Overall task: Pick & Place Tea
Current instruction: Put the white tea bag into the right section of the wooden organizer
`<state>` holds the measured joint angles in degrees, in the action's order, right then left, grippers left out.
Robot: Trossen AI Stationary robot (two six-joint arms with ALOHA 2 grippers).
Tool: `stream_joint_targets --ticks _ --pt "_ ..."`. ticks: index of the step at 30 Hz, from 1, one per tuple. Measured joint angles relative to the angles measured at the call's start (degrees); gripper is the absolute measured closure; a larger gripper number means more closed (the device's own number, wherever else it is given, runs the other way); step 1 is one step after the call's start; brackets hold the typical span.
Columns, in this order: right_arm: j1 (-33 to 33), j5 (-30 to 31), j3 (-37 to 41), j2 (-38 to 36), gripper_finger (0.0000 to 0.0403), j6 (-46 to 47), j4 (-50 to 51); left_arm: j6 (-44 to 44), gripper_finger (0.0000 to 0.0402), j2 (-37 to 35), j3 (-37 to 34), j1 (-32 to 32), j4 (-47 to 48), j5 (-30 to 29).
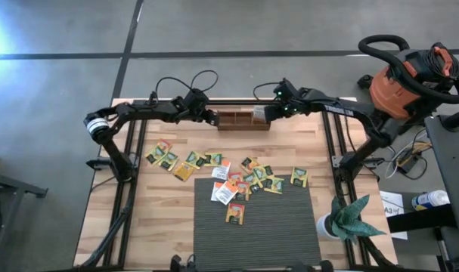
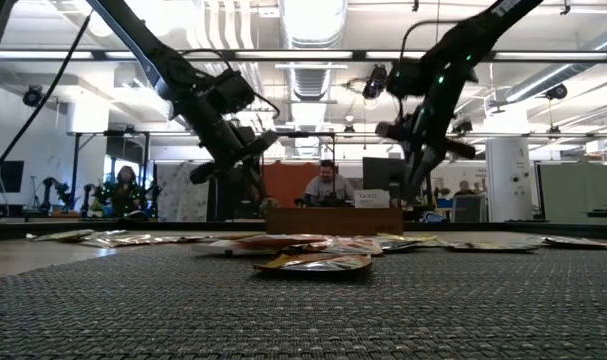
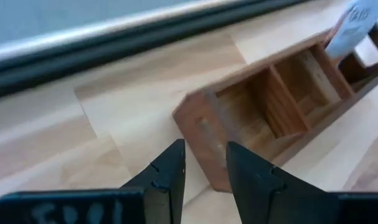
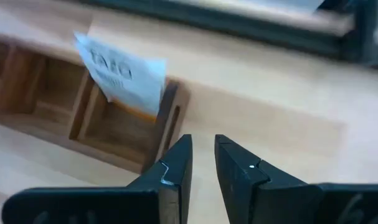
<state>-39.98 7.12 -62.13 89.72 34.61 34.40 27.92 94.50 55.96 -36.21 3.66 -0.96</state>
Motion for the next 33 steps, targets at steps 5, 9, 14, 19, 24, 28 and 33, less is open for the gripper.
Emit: stream_joint_targets --ticks 5,9,14,19,24,28,33 --pt "0.0 0.4 0.0 -5.1 0.0335 -3.3 2.7 -3.6 0.0291 -5.3 0.0 0.0 4.0 -0.7" --pt "2.4 -0.7 0.1 -8.2 0.0335 -7.8 5.1 -10.2 0.0291 -12.8 -0.1 1.4 10.6 -0.1" --pt "7.4 -11.3 0.4 -8.9 0.0335 -12.0 5.6 -12.9 0.0291 -22.4 -3.0 4.5 14.9 5.4" --pt "13.9 -13.7 0.4 -6.1 0.0335 -12.1 5.3 -8.6 0.0291 -29.3 -8.7 8.0 15.9 13.3" --pt "19.4 -14.0 0.4 -3.0 0.0335 -10.3 4.3 -5.1 0.0291 -34.8 -14.8 13.2 16.3 13.6" --pt "24.9 -16.3 -1.1 -1.4 0.0335 -11.0 3.8 -4.8 0.0291 -39.3 -18.3 18.9 16.2 13.7" --pt "33.0 -17.5 -3.3 0.3 0.0335 -8.3 3.3 -4.6 0.0291 -43.3 -21.1 24.1 16.1 13.6"
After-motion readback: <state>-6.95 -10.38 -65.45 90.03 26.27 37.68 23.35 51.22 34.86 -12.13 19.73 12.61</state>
